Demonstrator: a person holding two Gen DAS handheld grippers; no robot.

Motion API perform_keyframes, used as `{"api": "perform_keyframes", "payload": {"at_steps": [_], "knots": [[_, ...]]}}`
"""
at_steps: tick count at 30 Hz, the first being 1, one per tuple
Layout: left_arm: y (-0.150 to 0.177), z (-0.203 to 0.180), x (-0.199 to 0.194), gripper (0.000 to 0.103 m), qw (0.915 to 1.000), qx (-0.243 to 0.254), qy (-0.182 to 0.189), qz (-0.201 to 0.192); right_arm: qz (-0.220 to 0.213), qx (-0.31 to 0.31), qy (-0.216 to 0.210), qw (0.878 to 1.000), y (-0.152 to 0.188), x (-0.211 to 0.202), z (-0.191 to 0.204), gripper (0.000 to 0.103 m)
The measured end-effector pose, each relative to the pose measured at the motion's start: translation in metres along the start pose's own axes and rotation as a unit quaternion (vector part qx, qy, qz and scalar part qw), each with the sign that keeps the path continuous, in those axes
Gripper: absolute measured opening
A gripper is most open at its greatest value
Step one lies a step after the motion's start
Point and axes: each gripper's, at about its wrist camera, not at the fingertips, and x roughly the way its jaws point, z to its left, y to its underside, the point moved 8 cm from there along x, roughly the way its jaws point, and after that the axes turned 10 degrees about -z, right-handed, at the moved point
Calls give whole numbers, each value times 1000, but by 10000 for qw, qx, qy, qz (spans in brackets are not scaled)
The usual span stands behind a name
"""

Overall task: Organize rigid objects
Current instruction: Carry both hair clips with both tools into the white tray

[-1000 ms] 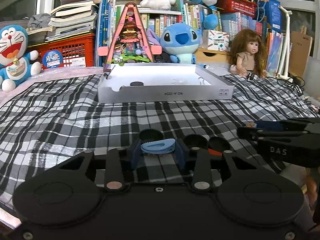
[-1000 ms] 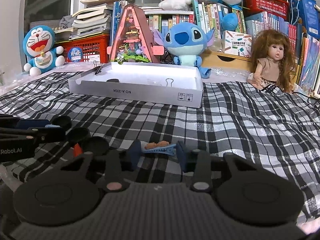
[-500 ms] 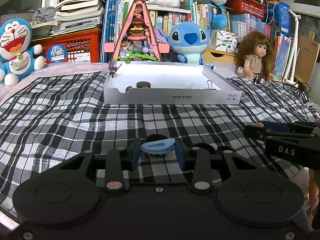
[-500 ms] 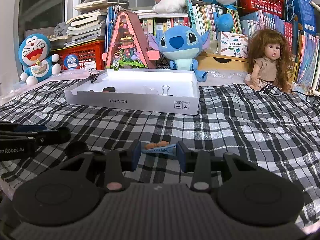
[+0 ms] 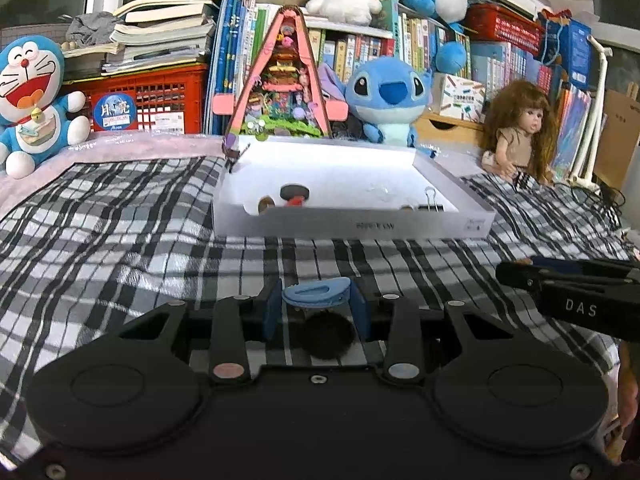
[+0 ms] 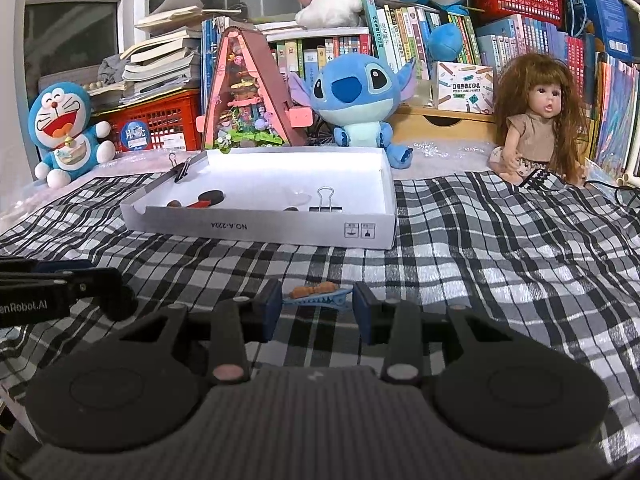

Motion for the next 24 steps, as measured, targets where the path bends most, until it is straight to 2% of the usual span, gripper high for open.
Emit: {"api": "perform_keyframes", "payload": {"at_steps": [7, 24], "knots": [[-19, 7, 10, 35, 10000, 42, -43, -76, 169, 200, 5, 9997, -12, 14, -7, 44], [-67, 13, 64, 35, 9999, -101, 25, 124, 347, 400, 25, 9986, -51, 49, -17, 44]]}}
